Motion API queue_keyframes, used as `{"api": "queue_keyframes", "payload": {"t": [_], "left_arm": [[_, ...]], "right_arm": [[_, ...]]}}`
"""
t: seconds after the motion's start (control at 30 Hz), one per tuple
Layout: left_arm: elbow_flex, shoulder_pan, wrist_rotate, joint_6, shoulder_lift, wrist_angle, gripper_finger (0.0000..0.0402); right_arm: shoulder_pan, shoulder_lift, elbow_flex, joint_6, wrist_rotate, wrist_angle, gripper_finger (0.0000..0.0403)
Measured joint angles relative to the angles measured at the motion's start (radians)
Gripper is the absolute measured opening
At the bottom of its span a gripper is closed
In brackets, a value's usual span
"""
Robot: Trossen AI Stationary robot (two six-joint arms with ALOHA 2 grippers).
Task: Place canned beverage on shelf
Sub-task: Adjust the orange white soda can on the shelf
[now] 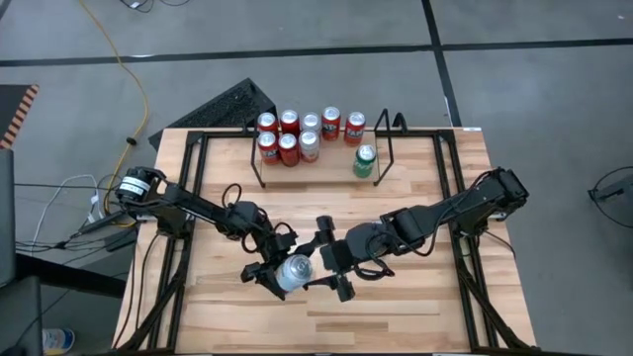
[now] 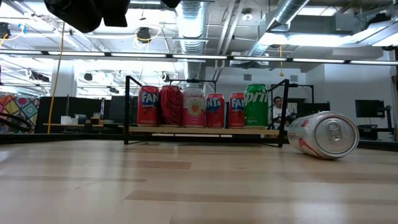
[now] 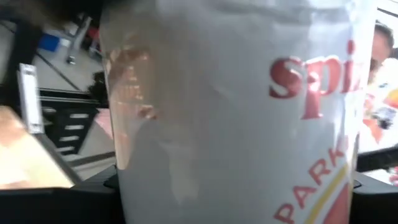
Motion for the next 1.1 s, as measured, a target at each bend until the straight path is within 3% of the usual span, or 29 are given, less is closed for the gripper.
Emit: {"api": "queue_keyframes", "payload": {"t": [0.17, 0.3, 0.4, 0.53, 0.7, 0.77, 0.93, 1.1], "left_arm": [[0.001, 0.024, -0.078, 0.115, -0.022, -0.135, 0.0271], [0.002, 0.044, -0.209, 0.278, -0.056, -0.341, 0.0271], [0.002, 0.047, -0.424, 0.409, -0.098, -0.505, 0.0271], [0.004, 0.032, -0.824, 0.540, -0.128, -0.704, 0.0271], [0.000, 0.015, -1.179, 0.578, -0.129, -0.783, 0.0283], [0.005, 0.015, -1.235, 0.591, -0.130, -0.794, 0.0287], [-0.002, 0.012, -1.267, 0.627, -0.126, -0.813, 0.0277], [0.000, 0.005, -1.309, 0.648, -0.127, -0.830, 0.0276]], "right_arm": [[0.000, -0.050, -0.002, 0.143, 0.119, -0.115, 0.0325], [-0.003, -0.091, -0.003, 0.292, 0.173, -0.245, 0.0325], [-0.004, -0.115, -0.003, 0.437, 0.232, -0.358, 0.0325], [-0.001, -0.126, 0.003, 0.619, 0.383, -0.446, 0.0325], [-0.003, -0.126, 0.003, 0.613, 0.440, -0.450, 0.0326], [-0.006, -0.125, 0.002, 0.598, 0.428, -0.443, 0.0326], [-0.031, -0.124, 0.002, 0.534, 0.420, -0.443, 0.0326], [-0.097, -0.123, 0.002, 0.479, 0.251, -0.447, 0.0326]]}}
